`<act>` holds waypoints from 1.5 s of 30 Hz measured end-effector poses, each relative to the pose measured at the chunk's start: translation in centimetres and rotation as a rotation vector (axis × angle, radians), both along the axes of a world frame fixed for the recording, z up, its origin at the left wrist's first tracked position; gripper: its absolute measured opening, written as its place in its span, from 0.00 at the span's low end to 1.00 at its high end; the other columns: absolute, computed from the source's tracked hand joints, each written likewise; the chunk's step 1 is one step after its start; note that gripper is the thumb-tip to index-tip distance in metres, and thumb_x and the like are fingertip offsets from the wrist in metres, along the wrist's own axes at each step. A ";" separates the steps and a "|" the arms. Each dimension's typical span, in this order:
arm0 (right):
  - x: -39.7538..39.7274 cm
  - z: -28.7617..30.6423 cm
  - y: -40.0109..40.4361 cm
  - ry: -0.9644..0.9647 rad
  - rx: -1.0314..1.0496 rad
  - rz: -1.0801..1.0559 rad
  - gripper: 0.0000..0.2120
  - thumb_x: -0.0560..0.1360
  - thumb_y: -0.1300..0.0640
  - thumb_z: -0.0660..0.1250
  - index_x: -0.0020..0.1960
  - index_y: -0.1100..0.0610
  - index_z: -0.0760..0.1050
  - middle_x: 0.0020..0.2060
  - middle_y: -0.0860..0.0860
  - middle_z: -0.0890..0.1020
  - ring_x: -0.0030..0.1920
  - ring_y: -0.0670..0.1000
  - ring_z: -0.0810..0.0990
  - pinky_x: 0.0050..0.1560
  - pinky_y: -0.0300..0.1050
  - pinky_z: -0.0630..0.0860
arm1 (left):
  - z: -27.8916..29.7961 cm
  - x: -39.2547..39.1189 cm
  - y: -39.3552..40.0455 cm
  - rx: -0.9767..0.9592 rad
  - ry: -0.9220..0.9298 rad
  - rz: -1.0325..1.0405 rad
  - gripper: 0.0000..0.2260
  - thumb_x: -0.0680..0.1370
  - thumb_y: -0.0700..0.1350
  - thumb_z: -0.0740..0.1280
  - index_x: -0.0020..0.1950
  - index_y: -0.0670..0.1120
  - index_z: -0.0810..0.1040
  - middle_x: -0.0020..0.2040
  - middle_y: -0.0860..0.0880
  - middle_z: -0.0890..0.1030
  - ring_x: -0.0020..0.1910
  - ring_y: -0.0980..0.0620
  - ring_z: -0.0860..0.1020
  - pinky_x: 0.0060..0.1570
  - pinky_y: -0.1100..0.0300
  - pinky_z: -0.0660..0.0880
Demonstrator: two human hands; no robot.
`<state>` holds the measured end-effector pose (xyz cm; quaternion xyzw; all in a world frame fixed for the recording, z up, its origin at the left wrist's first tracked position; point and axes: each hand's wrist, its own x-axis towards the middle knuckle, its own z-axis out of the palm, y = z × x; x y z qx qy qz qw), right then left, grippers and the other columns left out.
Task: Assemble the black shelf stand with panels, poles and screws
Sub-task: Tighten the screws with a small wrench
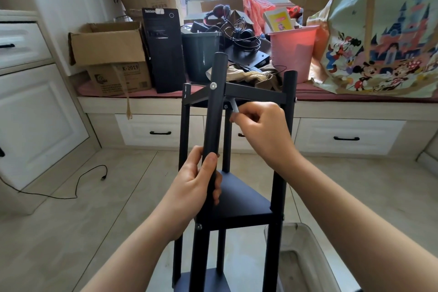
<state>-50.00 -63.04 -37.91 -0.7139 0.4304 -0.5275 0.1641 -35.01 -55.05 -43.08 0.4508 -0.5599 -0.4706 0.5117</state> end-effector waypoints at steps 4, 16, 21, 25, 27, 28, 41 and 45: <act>0.0 0.2 -0.1 0.045 -0.020 0.002 0.09 0.75 0.61 0.68 0.38 0.63 0.82 0.28 0.57 0.79 0.33 0.57 0.75 0.39 0.54 0.76 | 0.0 0.0 -0.1 0.004 0.005 0.001 0.15 0.80 0.56 0.58 0.57 0.46 0.70 0.33 0.49 0.73 0.31 0.52 0.72 0.34 0.57 0.73; 1.3 -0.6 -0.2 0.027 -0.033 0.011 0.11 0.78 0.60 0.68 0.39 0.60 0.85 0.30 0.48 0.83 0.32 0.41 0.82 0.46 0.42 0.80 | 0.0 -0.1 0.1 0.004 0.012 -0.002 0.10 0.83 0.52 0.57 0.57 0.46 0.70 0.34 0.48 0.73 0.31 0.51 0.71 0.34 0.55 0.73; 1.8 -1.5 -0.5 -0.015 -0.034 -0.003 0.08 0.79 0.58 0.68 0.46 0.58 0.85 0.34 0.47 0.85 0.36 0.41 0.83 0.44 0.32 0.77 | 0.1 0.0 0.0 0.007 0.017 0.009 0.12 0.83 0.51 0.57 0.58 0.43 0.69 0.33 0.48 0.72 0.31 0.51 0.71 0.33 0.57 0.73; 2.4 -2.5 -1.4 -0.062 -0.066 -0.020 0.08 0.79 0.57 0.68 0.49 0.58 0.85 0.35 0.48 0.85 0.38 0.43 0.83 0.46 0.43 0.81 | 0.0 0.0 0.0 0.021 0.029 0.007 0.11 0.84 0.51 0.57 0.57 0.44 0.69 0.34 0.47 0.72 0.31 0.51 0.71 0.33 0.56 0.72; 3.0 -2.8 -1.7 -0.073 -0.103 -0.041 0.08 0.78 0.57 0.69 0.48 0.58 0.85 0.35 0.48 0.86 0.37 0.44 0.83 0.45 0.47 0.81 | 0.0 -0.1 -0.1 0.028 0.035 0.005 0.11 0.84 0.51 0.57 0.57 0.44 0.70 0.34 0.47 0.72 0.31 0.51 0.71 0.33 0.57 0.72; 3.3 -2.9 -1.8 -0.075 -0.126 -0.061 0.08 0.78 0.57 0.69 0.48 0.58 0.85 0.35 0.49 0.86 0.35 0.44 0.83 0.44 0.47 0.81 | 0.0 -0.1 -0.2 0.030 0.037 0.004 0.11 0.84 0.51 0.57 0.57 0.44 0.70 0.34 0.47 0.72 0.30 0.51 0.71 0.33 0.57 0.73; 4.9 -3.5 -2.6 -0.226 -0.127 -0.154 0.07 0.77 0.61 0.69 0.46 0.63 0.84 0.35 0.57 0.85 0.35 0.58 0.82 0.42 0.58 0.80 | 0.1 -0.4 -0.7 0.030 0.040 -0.005 0.09 0.84 0.51 0.58 0.57 0.46 0.70 0.35 0.47 0.73 0.31 0.52 0.72 0.32 0.57 0.73; 4.0 -3.4 -2.4 -0.147 -0.025 -0.107 0.09 0.78 0.59 0.67 0.46 0.61 0.85 0.35 0.53 0.85 0.36 0.49 0.83 0.45 0.54 0.80 | 0.0 -0.4 -1.0 0.015 0.042 -0.014 0.08 0.84 0.51 0.58 0.57 0.48 0.71 0.35 0.47 0.73 0.31 0.52 0.72 0.33 0.57 0.73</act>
